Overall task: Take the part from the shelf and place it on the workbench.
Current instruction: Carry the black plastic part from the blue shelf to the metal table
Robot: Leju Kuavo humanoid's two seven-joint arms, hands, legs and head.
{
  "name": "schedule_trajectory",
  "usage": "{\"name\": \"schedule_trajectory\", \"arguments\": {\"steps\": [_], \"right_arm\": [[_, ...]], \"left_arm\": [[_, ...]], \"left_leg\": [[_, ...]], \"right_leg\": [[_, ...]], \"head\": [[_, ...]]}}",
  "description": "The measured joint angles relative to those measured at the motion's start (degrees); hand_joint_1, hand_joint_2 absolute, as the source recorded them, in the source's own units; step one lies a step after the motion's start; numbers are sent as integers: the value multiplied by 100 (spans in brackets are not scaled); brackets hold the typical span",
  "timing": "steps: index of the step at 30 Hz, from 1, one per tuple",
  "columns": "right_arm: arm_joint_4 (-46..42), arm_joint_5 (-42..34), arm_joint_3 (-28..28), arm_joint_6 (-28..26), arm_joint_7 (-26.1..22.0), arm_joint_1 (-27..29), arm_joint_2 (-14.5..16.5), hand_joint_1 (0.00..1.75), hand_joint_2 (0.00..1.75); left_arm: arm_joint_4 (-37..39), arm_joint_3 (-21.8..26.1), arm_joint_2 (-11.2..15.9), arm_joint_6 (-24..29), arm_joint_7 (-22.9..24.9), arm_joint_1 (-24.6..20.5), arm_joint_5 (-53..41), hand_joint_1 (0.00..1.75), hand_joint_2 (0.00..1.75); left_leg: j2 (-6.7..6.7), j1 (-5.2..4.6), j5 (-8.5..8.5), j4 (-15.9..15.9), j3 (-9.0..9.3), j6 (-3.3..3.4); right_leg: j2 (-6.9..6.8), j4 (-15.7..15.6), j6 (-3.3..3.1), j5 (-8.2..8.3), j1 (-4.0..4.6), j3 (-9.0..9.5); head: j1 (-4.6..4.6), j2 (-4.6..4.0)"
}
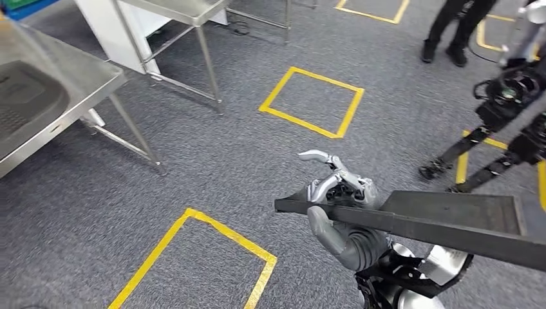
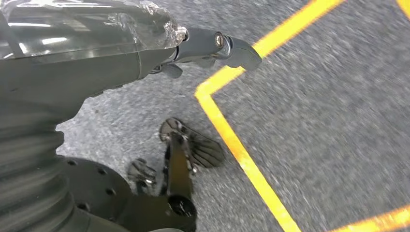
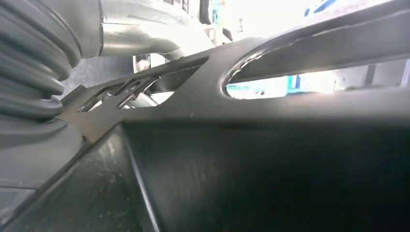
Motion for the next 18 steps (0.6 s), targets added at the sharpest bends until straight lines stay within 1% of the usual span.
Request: {"name": "schedule_trajectory", "arguments": {"steps": [1, 2, 3, 4, 5, 6, 7, 8, 9, 10, 11, 12, 13, 14, 15, 16, 17, 18], "right_arm": [[1, -31, -1, 17, -3, -3, -7, 175, 175], [3, -67, -1, 41, -8, -9, -11, 175, 175], [4, -99, 0, 65, -14, -18, -14, 175, 175], [6, -122, 1, 86, -21, -26, -16, 175, 175], [7, -139, 1, 97, -25, -35, -18, 175, 175], [7, -150, 1, 103, -28, -48, -19, 175, 175], [7, -156, 2, 109, -31, -66, -20, 175, 175], [7, -161, 2, 114, -35, -90, -21, 175, 175], [7, -163, 3, 122, -40, -111, -20, 175, 175], [8, -168, 4, 134, -45, -126, -20, 175, 175], [13, -180, 5, 153, -49, -134, -20, 175, 175], [20, -196, 9, 179, -50, -146, -20, 175, 175], [33, -216, 15, 208, -49, -168, -18, 175, 175], [48, -234, 23, 241, -49, -205, -14, 175, 175], [63, -247, 31, 269, -48, -253, -5, 175, 175], [79, -257, 38, 300, -45, -302, 10, 175, 175], [93, -262, 45, 332, -40, -349, 29, 175, 175], [110, -268, 53, 367, -32, -395, 50, 175, 175]], "left_arm": [[25, 0, 7, -14, 58, -1, 9, 0, 175], [48, 0, 19, -32, 114, -7, 17, 0, 175], [67, 0, 30, -48, 159, -13, 26, 0, 175], [84, 0, 40, -60, 189, -16, 33, 0, 175], [100, 0, 51, -67, 208, -17, 39, 0, 175], [118, 0, 63, -70, 217, -10, 47, 0, 175], [137, -1, 73, -73, 225, 1, 54, 0, 175], [154, -1, 83, -77, 233, 5, 62, 0, 175], [168, -2, 89, -84, 244, 2, 69, 0, 175], [178, -2, 89, -98, 264, -6, 78, 0, 175], [184, -1, 89, -116, 291, -18, 84, 0, 175], [190, -1, 90, -142, 323, -22, 89, 0, 175], [197, -1, 90, -172, 355, -18, 92, 0, 175], [203, -1, 91, -202, 387, -10, 93, 0, 175], [211, -2, 95, -236, 421, -1, 93, 0, 175], [221, -2, 102, -267, 456, 4, 91, 0, 175], [229, -2, 113, -295, 498, 3, 88, 0, 175], [238, -2, 123, -320, 541, -2, 82, 0, 175]], "left_leg": [[-80, 12, -23, 36, -8, -25], [-158, 13, -47, 91, -29, -56], [-228, 18, -60, 130, -56, -90], [-288, 23, -65, 153, -86, -121], [-347, 29, -57, 160, -108, -152], [-398, 41, -48, 146, -119, -182], [-358, 41, -66, 170, -126, -211], [-242, 34, -126, 263, -163, -245], [-81, 25, -244, 464, -249, -275], [104, 23, -404, 772, -389, -300], [219, 27, -569, 1136, -570, -321], [271, 37, -682, 1454, -732, -333], [295, 43, -707, 1630, -825, -337], [314, 46, -631, 1602, -818, -332], [355, 44, -460, 1348, -696, -317], [458, 32, -267, 950, -506, -290], [592, 1, -124, 583, -328, -258], [693, -34, -30, 301, -199, -220]], "right_leg": [[110, -372, 2, 206, -20, 148], [233, -708, 1, 352, -36, 278], [329, -928, -8, 427, -44, 364], [382, -1011, -25, 423, -39, 396], [349, -1023, -55, 421, -20, 393], [278, -1026, -94, 429, -13, 398], [212, -1046, -130, 439, -12, 412], [139, -1068, -163, 451, -16, 426], [61, -1090, -192, 458, -21, 440], [-18, -1098, -211, 454, -13, 449], [-103, -1100, -228, 445, -3, 454], [-190, -1099, -243, 433, 6, 458], [-272, -1099, -250, 421, 11, 464], [-348, -1098, -253, 407, 13, 474], [-419, -1098, -248, 390, 15, 493], [-488, -1098, -236, 368, 17, 520], [-554, -1099, -217, 344, 27, 547], [-617, -1099, -194, 321, 34, 573]], "head": [[25, 0], [47, 0], [62, -1], [65, -1], [63, -1], [60, -1], [52, 0], [24, 0], [-14, -1], [-61, -1], [-112, -1], [-141, -1], [-167, -1], [-193, 0], [-214, 0], [-235, 0], [-250, 0], [-256, 0]]}}
